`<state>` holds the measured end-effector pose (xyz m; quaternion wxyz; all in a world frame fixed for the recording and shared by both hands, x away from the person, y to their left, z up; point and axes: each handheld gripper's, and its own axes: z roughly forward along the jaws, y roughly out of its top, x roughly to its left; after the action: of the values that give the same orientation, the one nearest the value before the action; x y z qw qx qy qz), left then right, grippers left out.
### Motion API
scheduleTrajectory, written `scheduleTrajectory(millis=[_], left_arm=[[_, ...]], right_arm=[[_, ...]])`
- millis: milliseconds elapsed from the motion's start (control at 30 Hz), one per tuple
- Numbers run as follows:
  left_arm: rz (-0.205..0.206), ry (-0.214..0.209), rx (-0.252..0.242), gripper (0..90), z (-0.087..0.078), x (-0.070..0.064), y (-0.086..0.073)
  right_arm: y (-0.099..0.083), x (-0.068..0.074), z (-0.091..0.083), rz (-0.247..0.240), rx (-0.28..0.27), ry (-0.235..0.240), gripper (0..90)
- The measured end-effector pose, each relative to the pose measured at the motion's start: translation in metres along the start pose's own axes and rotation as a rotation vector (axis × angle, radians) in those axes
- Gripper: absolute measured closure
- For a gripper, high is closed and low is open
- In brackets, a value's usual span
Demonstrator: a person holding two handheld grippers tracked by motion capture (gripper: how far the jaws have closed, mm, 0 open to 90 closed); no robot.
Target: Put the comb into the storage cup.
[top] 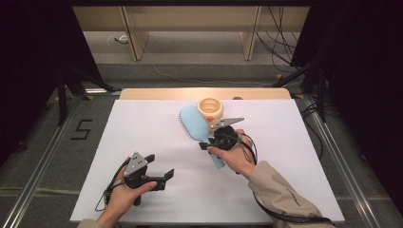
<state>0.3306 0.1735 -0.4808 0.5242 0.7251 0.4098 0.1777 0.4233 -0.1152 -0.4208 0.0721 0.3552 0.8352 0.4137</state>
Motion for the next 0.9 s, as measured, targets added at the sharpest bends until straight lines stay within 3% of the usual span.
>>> scheduleTrajectory(millis=[133, 233, 900], left_arm=[[-0.02, -0.026, 0.011, 5.8, 0.002, -0.003, 0.002], [-0.072, -0.07, 0.015, 7.8, 0.004, -0.008, 0.005], [-0.091, -0.147, 0.048, 15.0, 0.034, -0.037, 0.016]], right_arm=[[0.0, 0.001, 0.0, 0.004, -0.02, -0.003, 70.4], [0.0, 0.003, 0.001, 0.005, -0.019, -0.004, 70.4], [0.001, 0.018, 0.011, -0.004, -0.036, 0.016, 70.4]])
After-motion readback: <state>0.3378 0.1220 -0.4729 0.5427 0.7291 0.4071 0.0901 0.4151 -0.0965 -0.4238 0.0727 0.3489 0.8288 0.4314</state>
